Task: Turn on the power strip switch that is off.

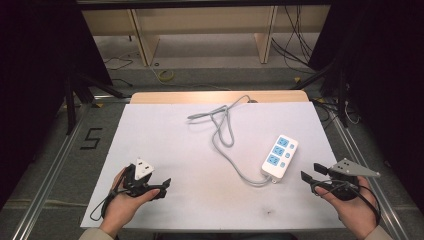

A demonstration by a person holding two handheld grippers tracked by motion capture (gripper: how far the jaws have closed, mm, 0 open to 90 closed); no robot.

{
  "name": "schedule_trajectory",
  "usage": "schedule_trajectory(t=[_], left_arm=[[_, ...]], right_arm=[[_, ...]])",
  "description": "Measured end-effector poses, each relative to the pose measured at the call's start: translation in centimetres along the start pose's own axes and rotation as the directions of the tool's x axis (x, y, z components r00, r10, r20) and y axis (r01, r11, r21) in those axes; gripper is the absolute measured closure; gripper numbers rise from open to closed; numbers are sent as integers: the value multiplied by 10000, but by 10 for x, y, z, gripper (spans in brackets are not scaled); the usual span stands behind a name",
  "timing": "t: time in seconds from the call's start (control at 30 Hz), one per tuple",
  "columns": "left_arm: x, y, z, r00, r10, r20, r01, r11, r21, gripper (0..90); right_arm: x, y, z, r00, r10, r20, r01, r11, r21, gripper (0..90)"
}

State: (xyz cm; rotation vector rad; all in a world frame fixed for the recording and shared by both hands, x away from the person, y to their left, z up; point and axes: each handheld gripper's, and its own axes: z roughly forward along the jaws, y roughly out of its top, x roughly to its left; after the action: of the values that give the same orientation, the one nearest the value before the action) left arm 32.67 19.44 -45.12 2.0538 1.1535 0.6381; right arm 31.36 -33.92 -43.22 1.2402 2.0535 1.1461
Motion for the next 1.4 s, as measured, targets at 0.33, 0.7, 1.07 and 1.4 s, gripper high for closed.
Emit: schedule_trajectory(t=[0.33, 0.7, 1.07, 1.4], left_arm=[[1, 0, 0, 9999, 9, -168, -8, 9999, 106, 163], [2, -1, 1, 9996, -178, -214, 182, 9997, 150, 161], [2, -1, 2, 9997, -99, -222, 103, 9998, 184, 161], [1, 0, 3, 9998, -68, -191, 71, 9998, 170, 161]], right_arm=[[3, 7, -2, 9980, -509, 384, 501, 9985, 227, 874], [0, 15, 3, 9984, -474, 312, 458, 9977, 500, 900], [-3, 21, 11, 9973, -603, 414, 574, 9959, 697, 900], [-8, 29, 21, 9977, -570, 380, 532, 9942, 940, 900]])
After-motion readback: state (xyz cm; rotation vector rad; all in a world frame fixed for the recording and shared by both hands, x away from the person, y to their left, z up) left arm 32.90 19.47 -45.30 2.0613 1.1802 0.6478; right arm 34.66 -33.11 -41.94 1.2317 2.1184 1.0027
